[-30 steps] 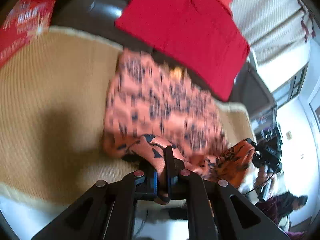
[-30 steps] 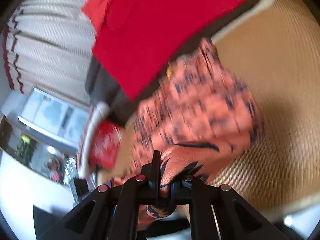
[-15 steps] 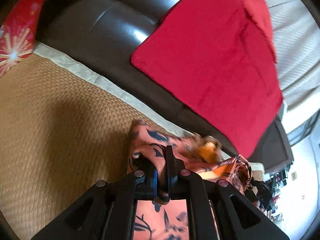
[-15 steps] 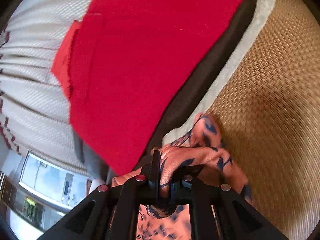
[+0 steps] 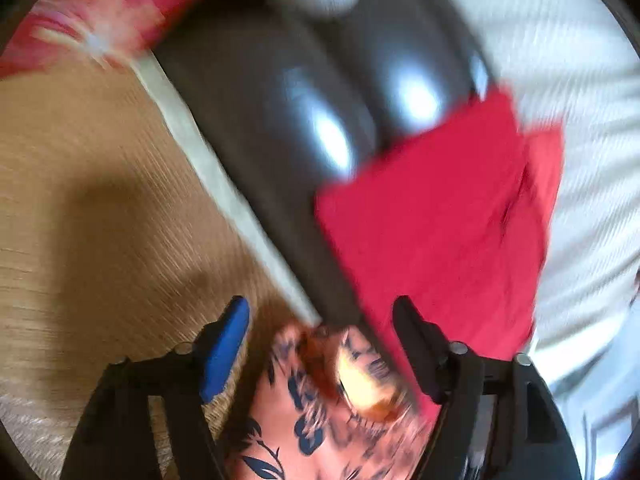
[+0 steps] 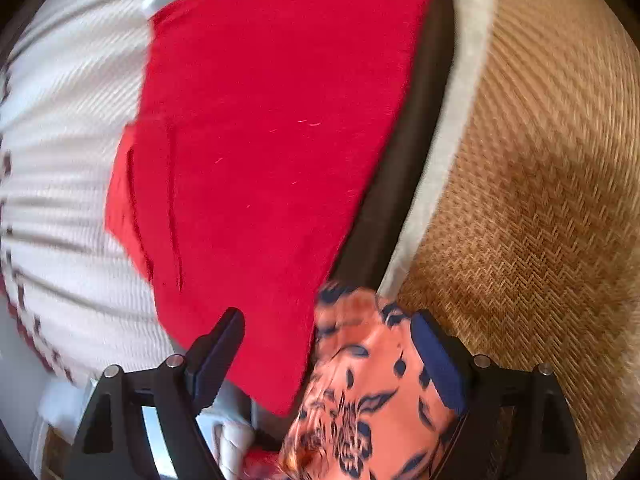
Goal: Fold small clothes
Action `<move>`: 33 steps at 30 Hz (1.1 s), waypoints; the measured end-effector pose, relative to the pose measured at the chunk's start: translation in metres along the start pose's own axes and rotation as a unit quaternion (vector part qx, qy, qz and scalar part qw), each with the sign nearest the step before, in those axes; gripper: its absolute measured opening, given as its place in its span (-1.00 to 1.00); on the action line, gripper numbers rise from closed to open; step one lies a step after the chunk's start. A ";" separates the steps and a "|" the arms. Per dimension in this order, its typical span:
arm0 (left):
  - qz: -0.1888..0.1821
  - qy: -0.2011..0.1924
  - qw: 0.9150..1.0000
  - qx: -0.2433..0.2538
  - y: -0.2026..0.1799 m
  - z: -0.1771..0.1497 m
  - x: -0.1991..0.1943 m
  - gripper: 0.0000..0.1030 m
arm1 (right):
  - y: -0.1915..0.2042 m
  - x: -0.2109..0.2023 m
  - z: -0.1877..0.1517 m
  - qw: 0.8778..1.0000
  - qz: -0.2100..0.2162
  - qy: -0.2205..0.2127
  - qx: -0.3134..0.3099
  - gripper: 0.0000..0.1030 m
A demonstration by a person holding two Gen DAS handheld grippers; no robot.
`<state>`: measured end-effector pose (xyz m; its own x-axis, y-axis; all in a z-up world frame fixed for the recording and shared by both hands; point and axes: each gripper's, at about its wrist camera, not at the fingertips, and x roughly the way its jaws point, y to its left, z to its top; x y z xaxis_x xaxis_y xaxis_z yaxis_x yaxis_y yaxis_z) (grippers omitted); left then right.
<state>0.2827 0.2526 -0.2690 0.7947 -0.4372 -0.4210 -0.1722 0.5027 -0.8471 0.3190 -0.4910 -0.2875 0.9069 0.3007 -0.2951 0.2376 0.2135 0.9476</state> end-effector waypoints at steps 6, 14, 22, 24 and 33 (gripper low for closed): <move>0.090 0.056 0.987 0.123 -0.043 -0.060 -0.035 0.46 | 0.056 -0.016 -0.046 0.987 -0.058 0.035 -0.143 0.57; 0.242 0.124 0.890 0.366 -0.102 -0.202 -0.005 0.70 | 0.090 0.005 -0.159 0.923 -0.175 0.117 -0.323 0.18; 0.319 0.131 0.829 0.441 -0.084 -0.235 0.033 0.90 | 0.061 0.045 -0.202 0.870 -0.261 0.161 -0.387 0.15; 0.319 0.129 0.829 0.440 -0.083 -0.234 0.032 1.00 | 0.073 0.045 -0.203 0.878 -0.224 0.145 -0.398 0.15; 0.332 0.104 0.822 0.450 -0.087 -0.240 0.041 1.00 | 0.078 0.097 -0.205 0.857 -0.275 0.123 -0.417 0.15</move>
<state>0.1902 0.0120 -0.2904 0.5663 0.0863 -0.8197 0.0466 0.9896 0.1364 0.3543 -0.2542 -0.2675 0.6115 0.1064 -0.7840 0.1805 0.9460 0.2692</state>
